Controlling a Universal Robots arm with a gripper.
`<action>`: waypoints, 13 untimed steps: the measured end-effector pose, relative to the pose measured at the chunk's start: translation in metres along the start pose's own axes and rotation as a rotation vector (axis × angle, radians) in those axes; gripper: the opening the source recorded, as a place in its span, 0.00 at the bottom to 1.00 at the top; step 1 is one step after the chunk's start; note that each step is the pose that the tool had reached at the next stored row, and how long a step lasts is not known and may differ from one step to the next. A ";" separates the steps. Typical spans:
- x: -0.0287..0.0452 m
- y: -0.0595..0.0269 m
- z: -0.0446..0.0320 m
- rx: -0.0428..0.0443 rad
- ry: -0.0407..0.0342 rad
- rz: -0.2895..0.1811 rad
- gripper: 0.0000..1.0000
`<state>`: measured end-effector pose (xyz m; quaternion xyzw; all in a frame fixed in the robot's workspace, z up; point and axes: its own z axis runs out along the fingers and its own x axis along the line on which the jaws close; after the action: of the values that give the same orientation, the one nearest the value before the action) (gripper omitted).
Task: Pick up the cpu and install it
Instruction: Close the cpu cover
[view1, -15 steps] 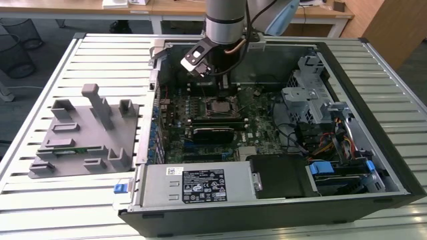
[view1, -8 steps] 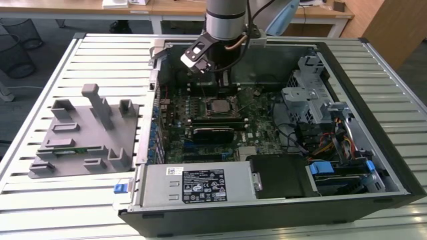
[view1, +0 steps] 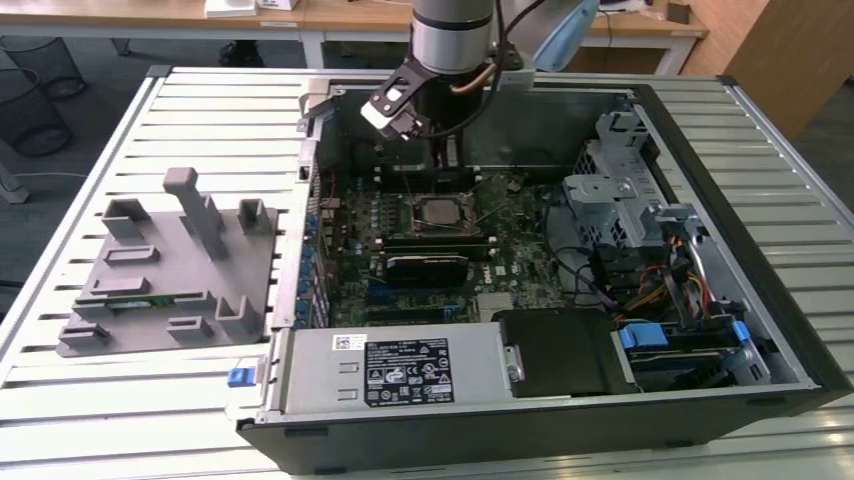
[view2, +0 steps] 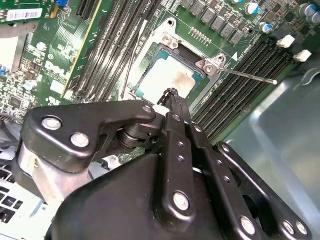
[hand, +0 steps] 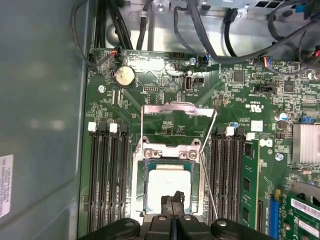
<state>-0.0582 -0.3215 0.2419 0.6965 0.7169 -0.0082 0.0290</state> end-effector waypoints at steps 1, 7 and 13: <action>-0.0001 0.0001 -0.0019 0.0000 -0.0001 0.000 0.11; -0.0007 0.0004 -0.0128 0.0007 -0.0004 0.000 0.11; -0.0012 0.0007 -0.0226 0.0009 -0.0004 0.000 0.11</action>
<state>-0.0581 -0.3215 0.2646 0.6965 0.7170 -0.0087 0.0288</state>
